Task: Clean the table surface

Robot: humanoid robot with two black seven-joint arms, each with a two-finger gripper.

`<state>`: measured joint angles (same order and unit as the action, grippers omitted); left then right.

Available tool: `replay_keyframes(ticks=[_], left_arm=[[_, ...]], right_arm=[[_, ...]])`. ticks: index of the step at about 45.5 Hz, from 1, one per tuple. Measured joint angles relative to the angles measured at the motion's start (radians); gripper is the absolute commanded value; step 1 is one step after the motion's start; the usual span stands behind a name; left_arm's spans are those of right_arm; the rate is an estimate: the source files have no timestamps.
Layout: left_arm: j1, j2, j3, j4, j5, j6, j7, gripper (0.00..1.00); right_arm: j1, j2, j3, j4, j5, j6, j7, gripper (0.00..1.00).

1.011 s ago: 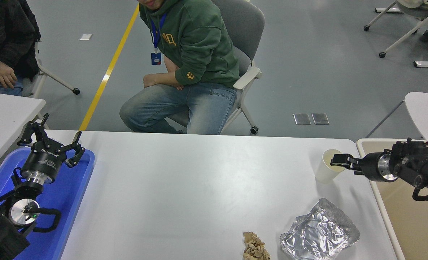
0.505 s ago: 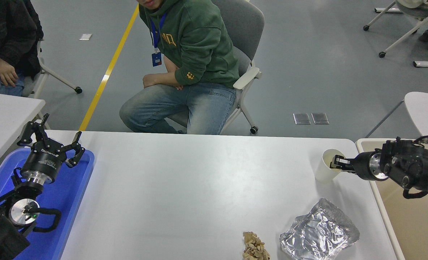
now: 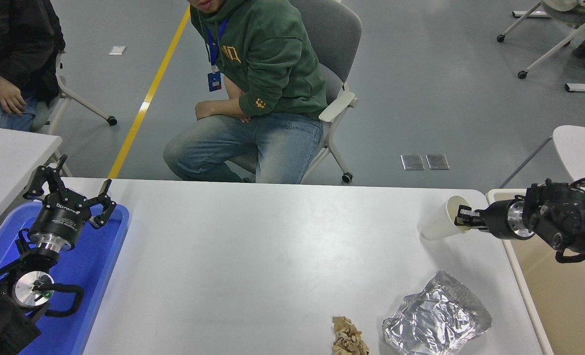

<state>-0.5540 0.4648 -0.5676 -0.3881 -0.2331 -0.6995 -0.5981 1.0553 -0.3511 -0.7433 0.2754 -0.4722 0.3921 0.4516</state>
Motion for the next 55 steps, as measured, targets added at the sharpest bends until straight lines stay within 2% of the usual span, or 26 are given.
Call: replay_keyframes(ticks=[30, 55], left_arm=[[0.0, 0.0, 0.0, 0.0, 0.0, 0.0, 0.0, 1.0], [0.0, 0.0, 0.0, 0.0, 0.0, 0.0, 0.0, 1.0]], right_arm=[[0.049, -0.116, 0.033, 0.009, 0.01, 0.123, 0.158, 0.0], [0.129, -0.186, 0.088, 0.009, 0.012, 0.198, 0.184, 0.0]])
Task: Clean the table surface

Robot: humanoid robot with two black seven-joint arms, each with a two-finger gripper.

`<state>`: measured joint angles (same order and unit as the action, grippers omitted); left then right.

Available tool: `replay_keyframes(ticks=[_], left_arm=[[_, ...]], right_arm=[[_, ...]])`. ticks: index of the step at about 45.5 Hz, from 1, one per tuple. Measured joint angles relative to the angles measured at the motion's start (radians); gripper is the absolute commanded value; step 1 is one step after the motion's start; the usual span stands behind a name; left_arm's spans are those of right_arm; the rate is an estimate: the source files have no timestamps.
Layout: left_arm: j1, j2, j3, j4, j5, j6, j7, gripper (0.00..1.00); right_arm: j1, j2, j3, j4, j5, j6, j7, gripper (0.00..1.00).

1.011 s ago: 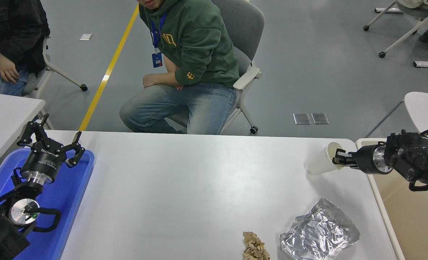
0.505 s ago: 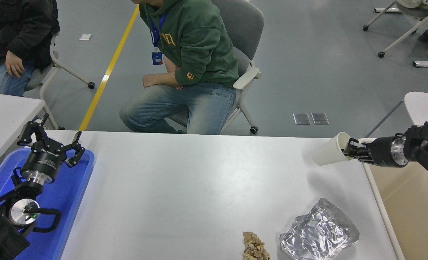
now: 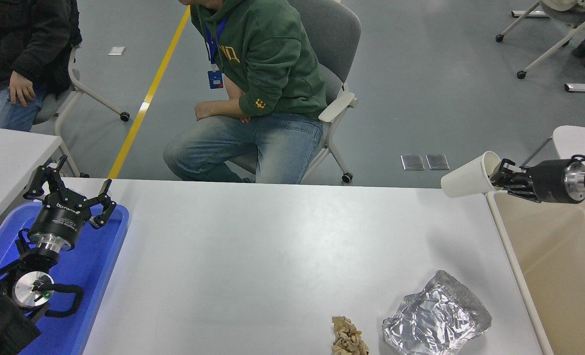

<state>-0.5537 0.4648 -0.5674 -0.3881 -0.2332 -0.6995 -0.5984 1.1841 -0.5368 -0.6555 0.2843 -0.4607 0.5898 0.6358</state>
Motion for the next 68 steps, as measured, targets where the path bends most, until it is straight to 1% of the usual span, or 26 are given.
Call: replay_keyframes(ticks=[9, 15, 25, 36, 43, 49, 59, 68], left_arm=[[0.0, 0.0, 0.0, 0.0, 0.0, 0.0, 0.0, 1.0], [0.0, 0.0, 0.0, 0.0, 0.0, 0.0, 0.0, 1.0], [0.0, 0.0, 0.0, 0.0, 0.0, 0.0, 0.0, 1.0], [0.0, 0.0, 0.0, 0.0, 0.0, 0.0, 0.0, 1.0], [0.0, 0.0, 0.0, 0.0, 0.0, 0.0, 0.0, 1.0], [0.0, 0.0, 0.0, 0.0, 0.0, 0.0, 0.0, 1.0], [0.0, 0.0, 0.0, 0.0, 0.0, 0.0, 0.0, 1.0], [0.0, 0.0, 0.0, 0.0, 0.0, 0.0, 0.0, 1.0]], right_arm=[[0.005, -0.022, 0.024, 0.026, 0.001, -0.001, 0.0, 0.0], [0.023, -0.064, 0.05, 0.1, 0.0, -0.016, -0.006, 0.0], [0.098, -0.189, 0.072, 0.335, -0.009, -0.093, -0.027, 0.0], [0.183, -0.359, 0.089, 0.627, -0.013, -0.179, -0.05, 0.0], [0.24, -0.471, 0.096, 0.801, -0.027, -0.213, -0.061, 0.0], [0.279, -0.553, 0.102, 0.911, -0.055, -0.228, -0.07, 0.0], [0.313, -0.655, 0.111, 1.017, -0.108, -0.238, -0.077, 0.0], [0.332, -0.725, 0.125, 1.068, -0.157, -0.235, -0.079, 0.0]])
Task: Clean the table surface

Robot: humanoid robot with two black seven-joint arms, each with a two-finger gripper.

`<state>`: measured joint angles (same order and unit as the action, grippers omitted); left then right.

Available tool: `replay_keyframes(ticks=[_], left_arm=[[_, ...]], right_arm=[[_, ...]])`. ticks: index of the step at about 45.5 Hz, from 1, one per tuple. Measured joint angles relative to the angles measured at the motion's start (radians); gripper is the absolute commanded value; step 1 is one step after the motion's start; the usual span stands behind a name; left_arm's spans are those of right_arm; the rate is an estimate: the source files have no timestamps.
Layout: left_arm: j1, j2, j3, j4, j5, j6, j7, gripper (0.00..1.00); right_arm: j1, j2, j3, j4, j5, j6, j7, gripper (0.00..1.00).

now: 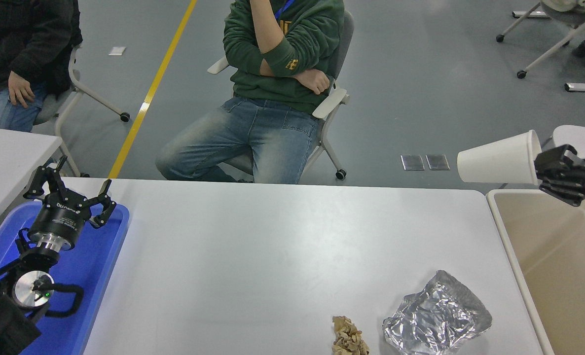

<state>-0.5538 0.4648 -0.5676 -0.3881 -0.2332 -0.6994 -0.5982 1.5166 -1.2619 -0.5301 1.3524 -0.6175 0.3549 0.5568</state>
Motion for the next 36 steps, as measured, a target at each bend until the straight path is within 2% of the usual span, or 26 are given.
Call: replay_keyframes(ticks=[21, 36], left_arm=[[0.0, 0.0, -0.001, 0.0, 0.0, 0.0, 0.0, 1.0], [0.0, 0.0, -0.001, 0.0, 0.0, 0.0, 0.0, 1.0]], right_arm=[[-0.003, -0.022, 0.007, 0.022, -0.037, -0.006, -0.005, 0.0], [-0.06, -0.017, 0.008, -0.077, -0.042, -0.01, -0.009, 0.0]])
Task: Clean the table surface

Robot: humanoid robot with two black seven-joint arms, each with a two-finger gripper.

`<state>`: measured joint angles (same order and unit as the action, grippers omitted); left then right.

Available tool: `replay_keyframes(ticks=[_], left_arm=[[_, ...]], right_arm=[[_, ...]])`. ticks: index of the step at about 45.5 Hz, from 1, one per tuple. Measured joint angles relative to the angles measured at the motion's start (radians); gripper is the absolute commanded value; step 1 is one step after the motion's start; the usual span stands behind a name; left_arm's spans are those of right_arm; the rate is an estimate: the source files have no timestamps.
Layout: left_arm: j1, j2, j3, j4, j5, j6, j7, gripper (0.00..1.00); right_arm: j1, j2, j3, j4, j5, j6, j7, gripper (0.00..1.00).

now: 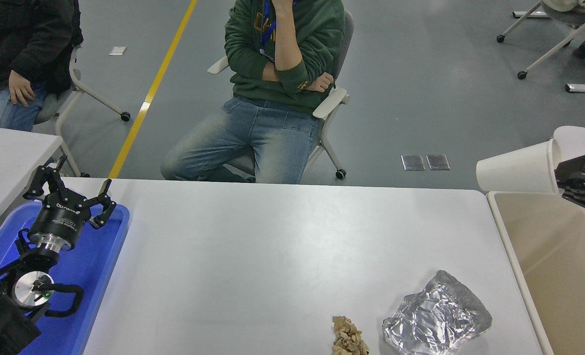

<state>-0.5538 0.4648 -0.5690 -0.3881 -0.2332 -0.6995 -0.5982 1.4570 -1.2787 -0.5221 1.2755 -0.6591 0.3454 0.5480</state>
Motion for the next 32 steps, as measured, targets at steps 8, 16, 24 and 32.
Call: replay_keyframes(ticks=[8, 16, 24, 32], left_arm=[[0.0, 0.0, 0.0, 0.0, 0.0, 0.0, 0.0, 1.0], [0.0, 0.0, 0.0, 0.0, 0.0, 0.0, 0.0, 1.0], [0.0, 0.0, 0.0, 0.0, 0.0, 0.0, 0.0, 1.0], [0.0, 0.0, 0.0, 0.0, 0.0, 0.0, 0.0, 1.0]], right_arm=[[-0.04, -0.001, 0.0, -0.078, 0.008, -0.008, 0.0, 0.0], [-0.119, 0.022, 0.001, -0.18, 0.027, -0.051, -0.001, 0.0], [-0.211, 0.072, 0.002, -0.285, 0.092, -0.093, -0.002, 0.0], [-0.31, 0.15, 0.003, -0.408, 0.156, -0.137, -0.004, 0.0]])
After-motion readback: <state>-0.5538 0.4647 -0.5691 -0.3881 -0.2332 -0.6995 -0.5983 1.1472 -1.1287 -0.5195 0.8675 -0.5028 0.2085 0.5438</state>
